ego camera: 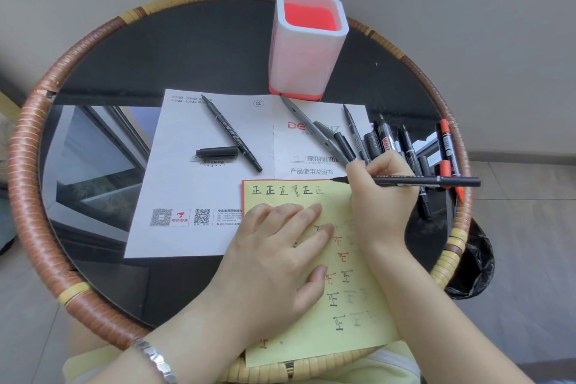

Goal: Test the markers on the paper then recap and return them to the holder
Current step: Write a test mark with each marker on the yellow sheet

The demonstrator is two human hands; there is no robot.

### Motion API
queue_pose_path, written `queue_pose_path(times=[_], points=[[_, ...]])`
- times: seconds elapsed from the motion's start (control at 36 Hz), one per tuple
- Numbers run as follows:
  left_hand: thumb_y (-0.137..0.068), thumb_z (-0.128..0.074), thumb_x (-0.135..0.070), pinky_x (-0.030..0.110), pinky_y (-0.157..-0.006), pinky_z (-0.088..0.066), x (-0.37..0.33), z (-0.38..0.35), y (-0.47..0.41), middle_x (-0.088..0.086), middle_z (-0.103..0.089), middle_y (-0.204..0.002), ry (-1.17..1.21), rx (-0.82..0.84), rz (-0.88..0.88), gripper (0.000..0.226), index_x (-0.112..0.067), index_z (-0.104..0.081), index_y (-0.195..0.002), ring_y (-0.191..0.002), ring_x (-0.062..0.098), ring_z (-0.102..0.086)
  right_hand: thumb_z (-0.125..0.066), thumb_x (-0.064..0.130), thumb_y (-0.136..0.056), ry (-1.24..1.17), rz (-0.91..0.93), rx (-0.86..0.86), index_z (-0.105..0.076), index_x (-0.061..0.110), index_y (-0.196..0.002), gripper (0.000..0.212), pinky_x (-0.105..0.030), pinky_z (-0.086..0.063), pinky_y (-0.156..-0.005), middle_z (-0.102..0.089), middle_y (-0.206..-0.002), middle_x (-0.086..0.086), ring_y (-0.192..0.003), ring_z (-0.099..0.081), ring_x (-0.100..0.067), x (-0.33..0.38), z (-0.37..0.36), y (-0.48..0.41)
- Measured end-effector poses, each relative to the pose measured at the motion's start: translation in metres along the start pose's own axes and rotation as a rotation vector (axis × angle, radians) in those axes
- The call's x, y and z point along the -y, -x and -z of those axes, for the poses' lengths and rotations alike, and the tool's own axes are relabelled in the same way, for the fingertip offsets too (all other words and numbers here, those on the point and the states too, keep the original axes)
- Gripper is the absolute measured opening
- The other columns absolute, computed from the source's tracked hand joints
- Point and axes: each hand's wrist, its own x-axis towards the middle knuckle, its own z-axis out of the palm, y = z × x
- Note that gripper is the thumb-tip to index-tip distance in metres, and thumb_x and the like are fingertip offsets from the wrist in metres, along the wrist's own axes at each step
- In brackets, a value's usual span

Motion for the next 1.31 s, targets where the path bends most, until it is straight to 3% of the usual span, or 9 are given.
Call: queue_pose_path(times=[0.17, 0.31, 0.47, 0.64, 0.83, 0.92, 0.97, 1.06, 1.31], points=[[-0.075, -0.048, -0.040, 0.037, -0.089, -0.032, -0.004, 0.001, -0.002, 0.002, -0.065, -0.116, -0.044, 0.002, -0.006, 0.043, -0.019, -0.070, -0.104, -0.104, 0.018, -0.048, -0.067, 0.017, -0.082, -0.035, 0.028, 0.092, -0.045, 0.017, -0.062, 0.030, -0.015, -0.037, -0.051, -0.046, -0.056, 0.004, -0.050, -0.043, -0.006, 0.002, 0.006, 0.001], [-0.075, -0.046, -0.042, 0.037, -0.090, -0.032, -0.011, -0.001, -0.007, 0.002, -0.065, -0.118, -0.060, 0.014, -0.019, 0.044, -0.013, -0.069, -0.097, -0.105, 0.018, -0.048, -0.063, 0.021, -0.085, 0.201, 0.203, 0.304, -0.058, 0.029, -0.086, 0.010, -0.012, -0.046, -0.069, -0.061, -0.081, 0.013, -0.076, -0.058, 0.001, 0.003, 0.039, -0.005], [-0.076, -0.045, -0.044, 0.036, -0.091, -0.031, -0.011, -0.003, -0.007, 0.003, -0.062, -0.124, -0.072, 0.046, -0.031, 0.045, -0.013, -0.067, -0.098, -0.108, 0.019, -0.046, -0.070, -0.010, -0.072, 0.773, 0.594, 0.383, -0.061, 0.003, -0.111, 0.042, -0.031, -0.039, -0.092, -0.064, -0.104, -0.014, -0.105, -0.054, -0.023, -0.011, 0.101, -0.036], [-0.076, -0.045, -0.044, 0.037, -0.092, -0.029, -0.010, -0.002, -0.007, 0.002, -0.063, -0.122, -0.062, 0.048, -0.028, 0.047, -0.017, -0.067, -0.107, -0.107, 0.019, -0.046, -0.067, -0.016, -0.066, 1.031, 0.661, 0.325, -0.067, 0.000, -0.102, 0.040, -0.048, -0.047, -0.080, -0.066, -0.096, -0.020, -0.093, -0.058, -0.039, -0.013, 0.126, -0.074], [-0.076, -0.046, -0.043, 0.035, -0.092, -0.030, -0.010, -0.002, -0.007, 0.001, -0.063, -0.122, -0.024, 0.048, -0.024, 0.047, -0.019, -0.067, -0.110, -0.107, 0.017, -0.046, -0.065, -0.016, -0.070, 1.145, 0.723, 0.382, -0.069, 0.005, -0.099, 0.036, -0.048, -0.048, -0.073, -0.068, -0.091, -0.015, -0.087, -0.059, -0.040, -0.025, 0.118, -0.095], [-0.076, -0.046, -0.043, 0.034, -0.093, -0.030, -0.010, -0.002, -0.007, 0.001, -0.063, -0.122, -0.008, 0.044, -0.021, 0.047, -0.019, -0.068, -0.110, -0.107, 0.017, -0.046, -0.058, -0.014, -0.077, 1.050, 0.643, 0.354, -0.068, 0.007, -0.103, 0.035, -0.044, -0.045, -0.078, -0.067, -0.095, -0.013, -0.091, -0.057, -0.035, -0.022, 0.117, -0.096], [-0.076, -0.046, -0.043, 0.034, -0.093, -0.030, -0.010, -0.002, -0.007, 0.001, -0.063, -0.122, -0.007, 0.046, -0.020, 0.047, -0.019, -0.068, -0.110, -0.108, 0.017, -0.046, -0.053, -0.006, -0.083, 0.908, 0.478, 0.279, -0.065, 0.009, -0.107, 0.031, -0.036, -0.043, -0.080, -0.064, -0.096, -0.009, -0.089, -0.054, -0.026, -0.016, 0.117, -0.097], [-0.076, -0.045, -0.043, 0.034, -0.093, -0.029, -0.010, -0.002, -0.007, 0.001, -0.063, -0.122, -0.007, 0.051, -0.019, 0.047, -0.019, -0.068, -0.110, -0.108, 0.017, -0.046, -0.056, 0.009, -0.086, 0.801, 0.227, 0.154, -0.064, 0.013, -0.107, 0.023, -0.030, -0.042, -0.071, -0.060, -0.087, -0.003, -0.079, -0.052, -0.017, -0.008, 0.118, -0.102], [-0.076, -0.045, -0.044, 0.034, -0.094, -0.028, -0.010, -0.001, -0.007, -0.001, -0.063, -0.122, -0.001, 0.059, -0.004, 0.048, -0.021, -0.068, -0.111, -0.108, 0.015, -0.045, -0.063, 0.018, -0.081, 0.986, -0.054, 0.215, -0.060, 0.011, -0.112, 0.031, -0.029, -0.040, -0.073, -0.063, -0.106, -0.010, -0.087, -0.052, -0.022, 0.002, 0.104, -0.117]])
